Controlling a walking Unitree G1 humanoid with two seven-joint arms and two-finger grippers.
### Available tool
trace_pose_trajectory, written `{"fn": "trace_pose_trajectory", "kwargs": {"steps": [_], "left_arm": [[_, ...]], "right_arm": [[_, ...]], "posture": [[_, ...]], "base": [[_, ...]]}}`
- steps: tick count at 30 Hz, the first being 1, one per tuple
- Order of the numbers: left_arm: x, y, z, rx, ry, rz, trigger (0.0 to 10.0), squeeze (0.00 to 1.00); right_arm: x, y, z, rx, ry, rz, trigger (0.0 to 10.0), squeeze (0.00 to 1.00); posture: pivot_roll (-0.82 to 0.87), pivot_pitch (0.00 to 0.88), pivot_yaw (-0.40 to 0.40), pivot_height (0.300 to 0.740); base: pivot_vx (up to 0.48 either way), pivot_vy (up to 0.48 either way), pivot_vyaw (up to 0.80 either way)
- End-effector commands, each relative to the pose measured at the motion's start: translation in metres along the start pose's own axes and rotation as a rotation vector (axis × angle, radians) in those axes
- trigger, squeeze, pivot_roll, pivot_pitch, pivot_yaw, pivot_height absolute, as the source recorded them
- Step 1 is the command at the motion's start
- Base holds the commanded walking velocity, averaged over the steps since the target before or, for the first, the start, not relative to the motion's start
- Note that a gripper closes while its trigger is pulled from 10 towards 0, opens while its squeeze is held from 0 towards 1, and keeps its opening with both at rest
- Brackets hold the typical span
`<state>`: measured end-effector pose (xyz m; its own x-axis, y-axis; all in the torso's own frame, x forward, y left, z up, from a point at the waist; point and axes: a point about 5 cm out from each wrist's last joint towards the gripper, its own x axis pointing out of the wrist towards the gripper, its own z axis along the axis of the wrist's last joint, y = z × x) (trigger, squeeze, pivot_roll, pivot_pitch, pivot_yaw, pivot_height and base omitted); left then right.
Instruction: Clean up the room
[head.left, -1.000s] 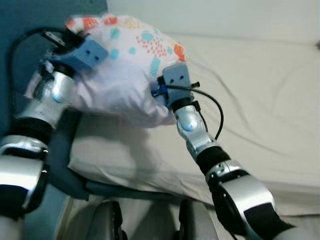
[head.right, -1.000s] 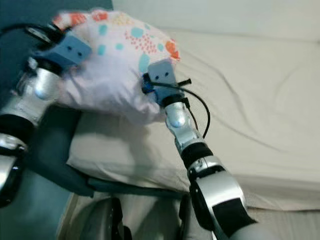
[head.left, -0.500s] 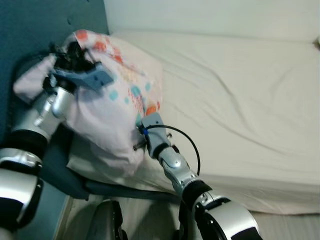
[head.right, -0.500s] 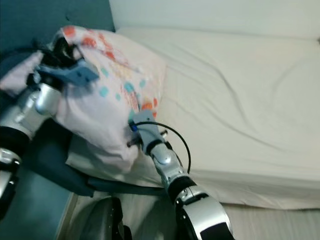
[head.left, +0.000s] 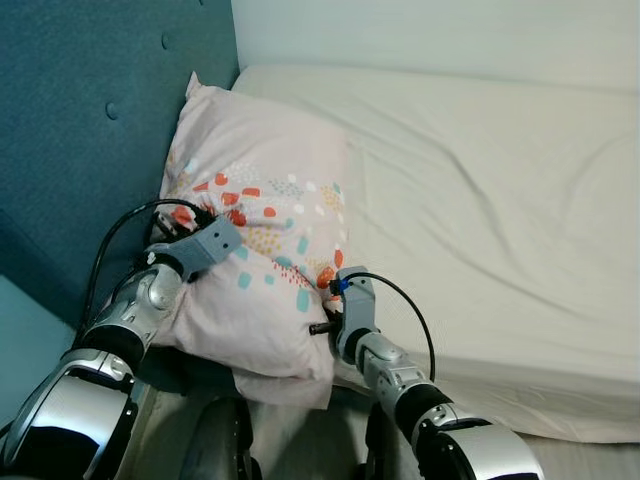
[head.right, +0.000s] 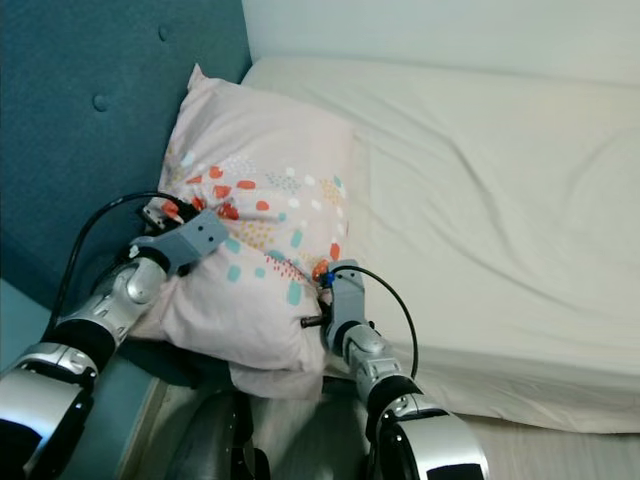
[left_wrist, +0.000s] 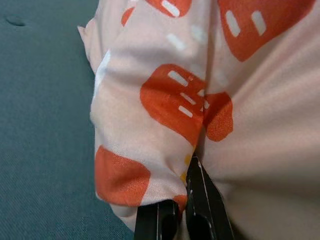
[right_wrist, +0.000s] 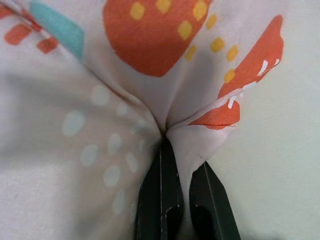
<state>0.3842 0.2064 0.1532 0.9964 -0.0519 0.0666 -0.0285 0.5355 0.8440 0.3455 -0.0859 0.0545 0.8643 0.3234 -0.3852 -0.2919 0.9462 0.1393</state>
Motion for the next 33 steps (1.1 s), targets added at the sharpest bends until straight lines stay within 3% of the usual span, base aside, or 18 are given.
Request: {"fn": "trace_pose_trajectory", "kwargs": {"steps": [1, 2, 3, 5, 6, 15, 16, 17, 19, 20, 21, 23, 24, 26, 29, 30, 32, 33], "left_arm": [[-0.008, -0.007, -0.016, -0.026, 0.059, -0.012, 10.0, 0.0], [-0.008, -0.007, -0.016, -0.026, 0.059, -0.012, 10.0, 0.0], [-0.009, -0.005, -0.016, -0.045, 0.053, 0.011, 10.0, 0.02], [-0.009, -0.003, -0.016, -0.058, 0.049, 0.028, 10.0, 0.02], [-0.008, -0.001, -0.016, -0.082, 0.049, 0.038, 10.0, 1.0], [-0.006, 0.005, -0.016, -0.146, 0.053, 0.032, 10.0, 1.0], [-0.009, 0.006, -0.019, -0.141, 0.05, 0.03, 10.0, 0.0], [-0.011, 0.017, -0.021, -0.176, 0.007, 0.067, 10.0, 0.0], [-0.011, 0.017, -0.021, -0.176, 0.007, 0.067, 10.0, 0.0], [-0.012, 0.033, -0.018, -0.262, -0.061, 0.127, 10.0, 0.0], [-0.012, 0.033, -0.018, -0.262, -0.061, 0.127, 10.0, 0.0], [-0.019, 0.059, -0.01, -0.527, -0.195, 0.182, 10.0, 0.0], [-0.026, 0.061, -0.009, -0.618, -0.24, 0.156, 10.0, 0.0], [-0.026, 0.061, -0.009, -0.618, -0.24, 0.156, 10.0, 0.0], [-0.046, 0.042, -0.005, -0.694, -0.305, 0.026, 10.0, 0.0], [-0.059, 0.019, 0.0, -0.762, -0.307, -0.042, 10.0, 0.0], [-0.059, 0.019, 0.0, -0.762, -0.307, -0.042, 10.0, 0.0], [-0.069, -0.002, 0.008, -0.813, -0.306, -0.095, 10.0, 0.0]], "right_arm": [[-0.01, -0.03, -0.01, 0.071, -0.002, -0.107, 10.0, 0.0], [-0.01, -0.03, -0.01, 0.071, -0.002, -0.107, 10.0, 0.0], [-0.011, -0.035, -0.004, 0.101, -0.059, -0.121, 10.0, 0.18], [-0.012, -0.038, 0.001, 0.12, -0.096, -0.128, 10.0, 0.18], [-0.012, -0.038, 0.002, 0.127, -0.116, -0.126, 10.0, 1.0], [-0.011, -0.024, -0.001, 0.11, -0.146, -0.076, 10.0, 1.0], [-0.013, -0.021, -0.008, 0.079, -0.133, -0.074, 10.0, 0.0], [-0.018, -0.021, -0.018, 0.03, -0.128, -0.073, 10.0, 0.0], [-0.018, -0.021, -0.018, 0.03, -0.128, -0.073, 10.0, 0.0], [-0.026, -0.025, -0.024, -0.004, -0.157, -0.088, 10.0, 0.0], [-0.026, -0.025, -0.024, -0.004, -0.157, -0.088, 10.0, 0.0], [-0.047, -0.039, -0.026, -0.052, -0.241, -0.16, 10.0, 0.0], [-0.057, -0.047, -0.025, -0.074, -0.27, -0.202, 10.0, 0.0], [-0.057, -0.047, -0.025, -0.074, -0.27, -0.202, 10.0, 0.0], [-0.068, -0.055, -0.023, -0.108, -0.295, -0.257, 10.0, 0.0], [-0.071, -0.058, -0.022, -0.126, -0.305, -0.276, 10.0, 0.0], [-0.071, -0.058, -0.022, -0.126, -0.305, -0.276, 10.0, 0.0], [-0.074, -0.059, -0.02, -0.148, -0.326, -0.296, 10.0, 0.0]], "posture": [[0.06, 0.238, -0.048, 0.607], [0.06, 0.238, -0.048, 0.607], [0.05, 0.235, -0.046, 0.607], [0.05, 0.234, -0.045, 0.607], [0.06, 0.225, -0.041, 0.607], [0.06, 0.183, -0.039, 0.607], [0.06, 0.154, -0.036, 0.607], [0.05, 0.106, -0.022, 0.607], [0.05, 0.106, -0.022, 0.607], [0.05, 0.083, -0.011, 0.607], [0.05, 0.083, -0.011, 0.607], [0.02, 0.037, 0.028, 0.607], [0.02, 0.028, 0.038, 0.607], [0.02, 0.028, 0.038, 0.607], [0.0, 0.004, 0.056, 0.607], [0.0, 0.0, 0.054, 0.607], [0.0, 0.0, 0.054, 0.607], [0.0, 0.0, 0.047, 0.607]], "base": [[0.0, 0.0, 0.0], [0.0, 0.0, 0.0], [0.0, 0.0, 0.0], [0.0, 0.0, 0.0], [0.0, 0.0, 0.0], [0.0, 0.0, 0.0], [0.0, 0.0, 0.0], [0.0, 0.0, 0.0], [0.0, 0.0, 0.0], [0.0, 0.0, 0.0], [0.0, 0.0, 0.0], [0.0, 0.0, 0.0], [0.0, 0.0, 0.0], [0.0, 0.0, 0.0], [0.0, 0.0, 0.0], [0.0, 0.0, 0.0], [0.0, 0.0, 0.0], [0.0, 0.0, 0.0]]}}
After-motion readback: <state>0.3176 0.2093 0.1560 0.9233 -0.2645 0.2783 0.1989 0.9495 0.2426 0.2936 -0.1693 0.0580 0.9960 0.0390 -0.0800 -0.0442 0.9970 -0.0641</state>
